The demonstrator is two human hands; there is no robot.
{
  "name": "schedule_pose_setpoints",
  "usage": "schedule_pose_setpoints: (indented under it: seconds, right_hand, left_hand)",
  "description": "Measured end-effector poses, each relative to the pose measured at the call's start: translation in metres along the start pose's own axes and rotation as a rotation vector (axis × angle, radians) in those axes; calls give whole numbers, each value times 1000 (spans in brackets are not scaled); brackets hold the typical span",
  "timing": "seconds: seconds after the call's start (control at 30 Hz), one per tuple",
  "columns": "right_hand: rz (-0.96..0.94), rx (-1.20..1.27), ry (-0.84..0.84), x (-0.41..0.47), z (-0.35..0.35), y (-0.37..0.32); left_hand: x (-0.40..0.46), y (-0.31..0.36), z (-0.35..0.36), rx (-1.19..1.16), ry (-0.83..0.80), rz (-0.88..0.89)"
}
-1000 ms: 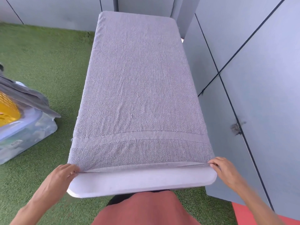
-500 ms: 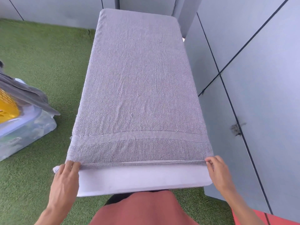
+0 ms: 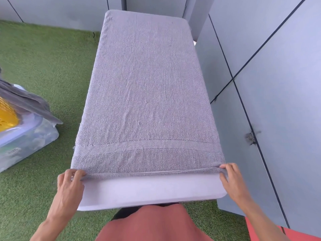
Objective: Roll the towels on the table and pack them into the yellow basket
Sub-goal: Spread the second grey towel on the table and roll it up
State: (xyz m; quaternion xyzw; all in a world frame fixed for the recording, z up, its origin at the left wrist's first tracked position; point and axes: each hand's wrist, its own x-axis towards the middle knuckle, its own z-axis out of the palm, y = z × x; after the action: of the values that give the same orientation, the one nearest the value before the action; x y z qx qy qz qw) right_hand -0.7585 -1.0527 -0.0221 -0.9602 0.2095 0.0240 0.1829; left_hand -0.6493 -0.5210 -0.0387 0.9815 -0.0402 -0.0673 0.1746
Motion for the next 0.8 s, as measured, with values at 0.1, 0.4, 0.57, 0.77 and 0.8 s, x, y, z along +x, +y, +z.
schedule_pose_setpoints:
  seconds: [0.1, 0.4, 0.57, 0.77, 0.8]
  right_hand:
    - [-14, -32, 29, -1, 3, 3]
    - [24, -110, -145, 2, -6, 16]
    - [42, -4, -327, 27, -31, 16]
    - [217, 217, -269, 48, -37, 3]
    - [188, 201, -275, 45, -38, 4]
  left_hand:
    - [5, -5, 1, 14, -2, 24]
    - [-1, -10, -15, -68, -39, 153]
    - [24, -11, -32, -152, -188, 89]
    - [34, -12, -44, -158, -126, 98]
    - [31, -15, -42, -115, -136, 159]
